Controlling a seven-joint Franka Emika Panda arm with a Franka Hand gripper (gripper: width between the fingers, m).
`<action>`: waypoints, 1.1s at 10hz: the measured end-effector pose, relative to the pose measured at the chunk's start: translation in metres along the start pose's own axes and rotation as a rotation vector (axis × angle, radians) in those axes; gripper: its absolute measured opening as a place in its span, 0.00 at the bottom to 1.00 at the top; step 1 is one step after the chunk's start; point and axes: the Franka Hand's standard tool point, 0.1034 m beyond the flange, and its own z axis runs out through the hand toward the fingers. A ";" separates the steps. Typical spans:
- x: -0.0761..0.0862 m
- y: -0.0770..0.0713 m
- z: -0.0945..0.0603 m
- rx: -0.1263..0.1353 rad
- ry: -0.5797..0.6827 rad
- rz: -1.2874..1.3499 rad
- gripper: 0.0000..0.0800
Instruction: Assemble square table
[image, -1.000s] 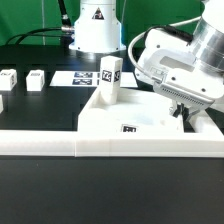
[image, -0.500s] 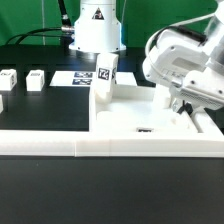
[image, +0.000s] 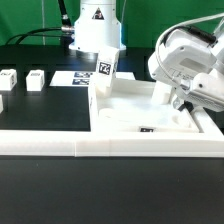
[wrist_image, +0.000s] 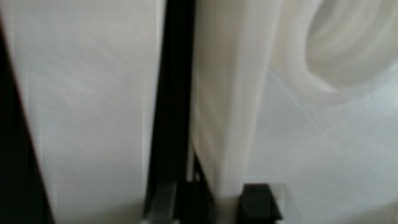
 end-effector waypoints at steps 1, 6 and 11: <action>0.000 -0.005 0.001 0.011 0.002 0.002 0.08; 0.014 -0.040 -0.055 0.063 -0.015 0.073 0.74; 0.026 -0.162 -0.049 0.092 0.023 0.309 0.81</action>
Offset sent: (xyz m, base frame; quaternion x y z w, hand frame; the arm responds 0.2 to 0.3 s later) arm 0.0029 -0.0007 0.0501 0.0424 -0.0076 0.0173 0.9989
